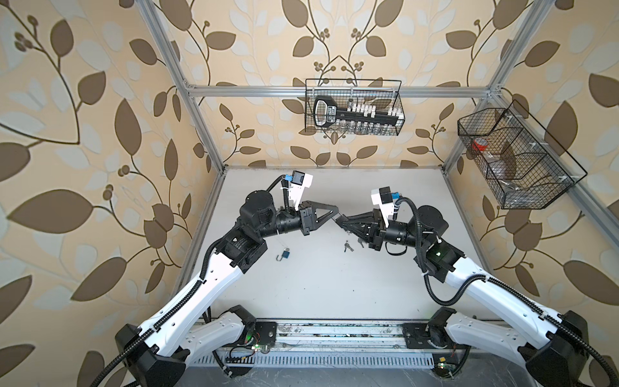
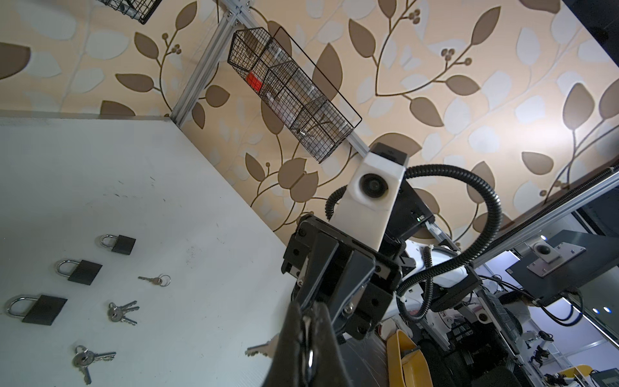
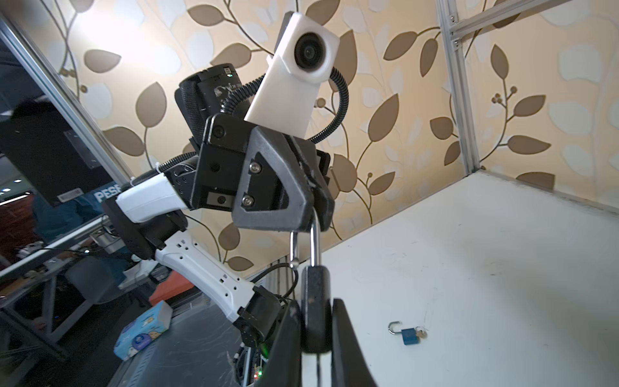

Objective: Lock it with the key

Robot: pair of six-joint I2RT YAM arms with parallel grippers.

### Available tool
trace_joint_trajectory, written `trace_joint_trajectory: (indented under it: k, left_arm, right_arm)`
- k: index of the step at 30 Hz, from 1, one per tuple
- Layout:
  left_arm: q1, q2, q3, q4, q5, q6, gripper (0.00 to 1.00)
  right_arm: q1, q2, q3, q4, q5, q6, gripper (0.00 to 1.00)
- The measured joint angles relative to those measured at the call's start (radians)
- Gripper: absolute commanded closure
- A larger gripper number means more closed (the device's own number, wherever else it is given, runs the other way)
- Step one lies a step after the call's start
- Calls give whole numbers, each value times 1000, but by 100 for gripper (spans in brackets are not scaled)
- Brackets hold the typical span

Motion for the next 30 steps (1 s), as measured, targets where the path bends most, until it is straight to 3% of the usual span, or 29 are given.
trace_joint_trajectory:
  k: [11, 30]
  left_arm:
    - [-6, -52, 10, -2, 23, 26, 100]
    - [-6, -63, -17, 72, 11, 25, 100]
  right_arm:
    - [-14, 46, 47, 92, -186, 182, 100]
    - [-18, 71, 47, 191, -211, 310, 100]
